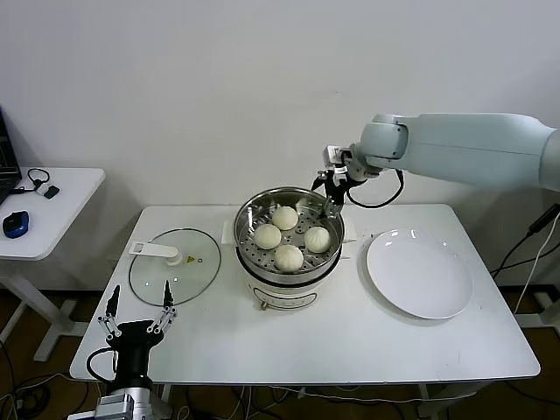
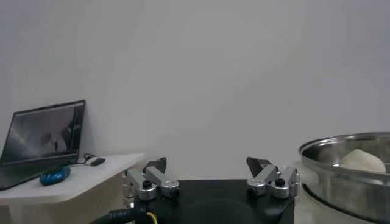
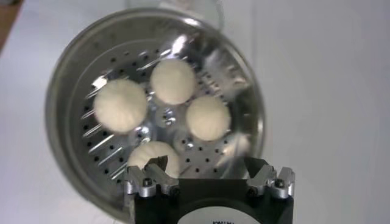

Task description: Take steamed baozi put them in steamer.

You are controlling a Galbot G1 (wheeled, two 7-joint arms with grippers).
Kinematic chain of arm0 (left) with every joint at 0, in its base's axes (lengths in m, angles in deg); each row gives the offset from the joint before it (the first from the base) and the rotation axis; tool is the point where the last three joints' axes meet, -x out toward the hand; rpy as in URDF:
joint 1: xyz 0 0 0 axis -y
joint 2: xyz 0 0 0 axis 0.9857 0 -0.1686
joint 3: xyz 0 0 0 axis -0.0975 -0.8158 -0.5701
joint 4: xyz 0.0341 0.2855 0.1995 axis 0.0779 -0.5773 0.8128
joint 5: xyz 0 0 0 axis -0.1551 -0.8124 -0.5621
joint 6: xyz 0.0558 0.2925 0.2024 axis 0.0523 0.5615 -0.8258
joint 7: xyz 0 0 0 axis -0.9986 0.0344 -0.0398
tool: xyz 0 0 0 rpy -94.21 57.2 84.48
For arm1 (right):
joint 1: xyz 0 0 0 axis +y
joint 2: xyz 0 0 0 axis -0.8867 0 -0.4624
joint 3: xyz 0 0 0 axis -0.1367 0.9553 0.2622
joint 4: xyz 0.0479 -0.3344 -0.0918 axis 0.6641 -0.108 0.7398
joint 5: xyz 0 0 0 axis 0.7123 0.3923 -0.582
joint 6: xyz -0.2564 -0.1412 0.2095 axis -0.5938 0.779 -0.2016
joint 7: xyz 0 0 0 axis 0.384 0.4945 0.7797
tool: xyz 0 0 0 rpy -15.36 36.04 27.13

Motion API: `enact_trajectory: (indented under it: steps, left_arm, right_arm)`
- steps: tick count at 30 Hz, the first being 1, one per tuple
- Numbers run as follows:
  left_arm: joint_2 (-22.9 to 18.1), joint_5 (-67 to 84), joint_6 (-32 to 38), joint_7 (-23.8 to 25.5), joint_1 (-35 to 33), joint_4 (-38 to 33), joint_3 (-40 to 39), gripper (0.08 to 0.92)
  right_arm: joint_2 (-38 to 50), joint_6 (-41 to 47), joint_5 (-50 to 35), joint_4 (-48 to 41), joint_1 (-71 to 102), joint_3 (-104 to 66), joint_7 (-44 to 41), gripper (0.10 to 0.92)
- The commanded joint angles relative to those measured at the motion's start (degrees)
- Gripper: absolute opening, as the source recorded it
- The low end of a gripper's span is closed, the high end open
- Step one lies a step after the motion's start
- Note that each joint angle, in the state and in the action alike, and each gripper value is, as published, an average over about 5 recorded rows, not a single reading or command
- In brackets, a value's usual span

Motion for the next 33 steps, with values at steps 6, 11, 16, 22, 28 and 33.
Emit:
enact_trajectory:
  steps: [6,11,16,22,28,33]
  left_arm:
    - [0.6,-1.0,0.0,0.1,0.0,0.7,-0.8,0.823]
    - [1.1,-1.4,0.4,0.0,0.0,1.5,-0.9,0.823]
    - [1.0,-1.6,0.6,0.0,-0.2,1.8,-0.8,0.823]
    - [0.8,-2.2,0.7,0.1,-0.7,1.6,-0.8,0.823]
    - [0.9,-2.4,1.3,0.0,-1.3,1.8,-0.5,0.823]
    - [0.7,-2.5,1.9,0.0,-1.7,2.0,-0.3,0.823]
  right_arm:
    - [35.2,8.6,2.3,29.8,33.2,-42.6,41.1,0.823]
    - [41.3,2.5,4.8,35.4,55.2,-60.9,48.3,0.823]
    - [43.3,-5.7,7.9,38.2,71.5,-74.4,53.4,0.823]
    - [33.6,-5.5,15.8,39.1,103.7,-109.6,51.5,0.823]
    - [20.2,-11.0,23.0,40.5,121.1,-125.8,46.9,0.823]
    - [7.5,-16.9,30.0,41.1,132.2,-135.6,41.2,0.823]
